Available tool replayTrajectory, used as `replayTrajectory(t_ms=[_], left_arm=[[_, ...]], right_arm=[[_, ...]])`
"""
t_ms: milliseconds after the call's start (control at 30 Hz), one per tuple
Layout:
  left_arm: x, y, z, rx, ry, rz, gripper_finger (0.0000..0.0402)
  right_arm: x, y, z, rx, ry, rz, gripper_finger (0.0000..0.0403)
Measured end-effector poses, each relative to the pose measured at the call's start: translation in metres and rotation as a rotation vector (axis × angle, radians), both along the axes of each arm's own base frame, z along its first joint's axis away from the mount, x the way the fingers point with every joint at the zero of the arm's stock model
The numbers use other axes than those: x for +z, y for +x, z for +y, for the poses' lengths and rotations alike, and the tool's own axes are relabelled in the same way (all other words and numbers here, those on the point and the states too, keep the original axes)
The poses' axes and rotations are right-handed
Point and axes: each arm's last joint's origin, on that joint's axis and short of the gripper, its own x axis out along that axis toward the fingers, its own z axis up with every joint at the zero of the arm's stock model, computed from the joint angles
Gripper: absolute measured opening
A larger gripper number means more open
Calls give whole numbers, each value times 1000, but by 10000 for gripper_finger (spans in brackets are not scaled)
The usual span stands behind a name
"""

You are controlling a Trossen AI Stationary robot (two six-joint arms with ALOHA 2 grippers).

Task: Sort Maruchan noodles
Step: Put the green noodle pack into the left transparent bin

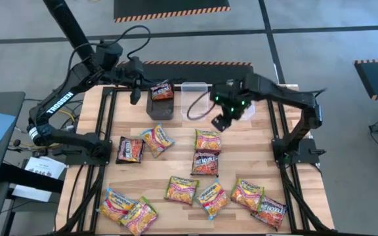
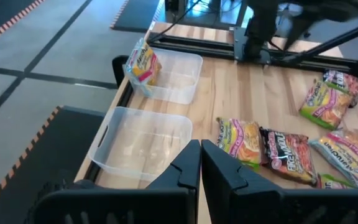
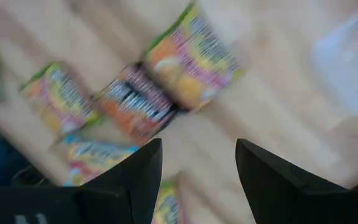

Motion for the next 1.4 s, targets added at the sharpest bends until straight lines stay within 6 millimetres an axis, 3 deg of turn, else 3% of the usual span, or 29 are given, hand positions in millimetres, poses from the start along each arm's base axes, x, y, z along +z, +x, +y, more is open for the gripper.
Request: replayTrajectory(t_ms=[333,700,1033,1400], left_arm=[[0,0,0,14,-16,1,0],[-2,-2,3,128,-12,35,0],[-3,-2,2,152,-76,34,0],[-9,-5,0,156,-118,89,0]], right_arm=[[-41,3,61,61,107,185,228],[-75,-13,125,245,145,350,228],[-95,-27,155,339,189,414,228],[-142,-41,183,435,222,340,228]])
